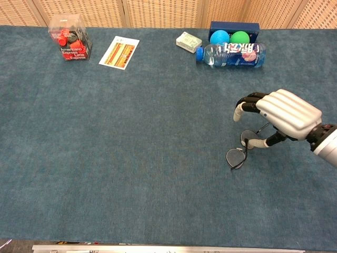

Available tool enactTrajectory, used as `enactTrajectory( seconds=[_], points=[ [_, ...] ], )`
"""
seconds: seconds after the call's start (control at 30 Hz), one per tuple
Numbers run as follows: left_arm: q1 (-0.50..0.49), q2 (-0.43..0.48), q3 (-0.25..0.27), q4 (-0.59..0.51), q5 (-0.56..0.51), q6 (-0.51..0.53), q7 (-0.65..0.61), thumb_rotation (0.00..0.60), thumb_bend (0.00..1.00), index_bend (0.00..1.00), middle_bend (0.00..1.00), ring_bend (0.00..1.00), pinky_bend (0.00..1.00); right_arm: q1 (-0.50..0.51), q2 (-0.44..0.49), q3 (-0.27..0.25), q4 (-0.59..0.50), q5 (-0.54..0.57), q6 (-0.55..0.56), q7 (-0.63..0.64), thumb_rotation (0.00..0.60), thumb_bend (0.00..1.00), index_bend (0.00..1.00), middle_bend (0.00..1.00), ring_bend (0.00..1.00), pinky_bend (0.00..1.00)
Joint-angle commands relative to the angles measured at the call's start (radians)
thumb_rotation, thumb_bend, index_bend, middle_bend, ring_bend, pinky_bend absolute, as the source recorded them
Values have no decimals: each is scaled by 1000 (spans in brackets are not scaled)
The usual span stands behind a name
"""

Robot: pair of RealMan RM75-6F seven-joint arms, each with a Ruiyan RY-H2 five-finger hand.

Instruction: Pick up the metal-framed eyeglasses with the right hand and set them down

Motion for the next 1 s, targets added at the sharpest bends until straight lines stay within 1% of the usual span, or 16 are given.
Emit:
enactTrajectory(
  seconds=[0.03,0.2,0.6,1.0],
  points=[
    [0,0,-1,-2,0,1,2,600,39,491,472,480,630,-25,43,-6,-54,-5,34,-26,600,120,408,337,264,466],
    [-1,-3,-2,-5,-1,0,4,600,39,491,471,480,630,-45,79,1,-97,-7,67,-36,600,120,408,337,264,466],
    [-2,8,-3,-26,-3,1,24,600,39,491,472,480,630,-52,88,41,-91,-22,107,0,600,120,408,338,264,466],
    [-3,15,-5,-40,1,5,31,600,39,490,472,480,630,-47,111,82,-125,-64,164,25,600,120,408,338,264,466]
  ],
)
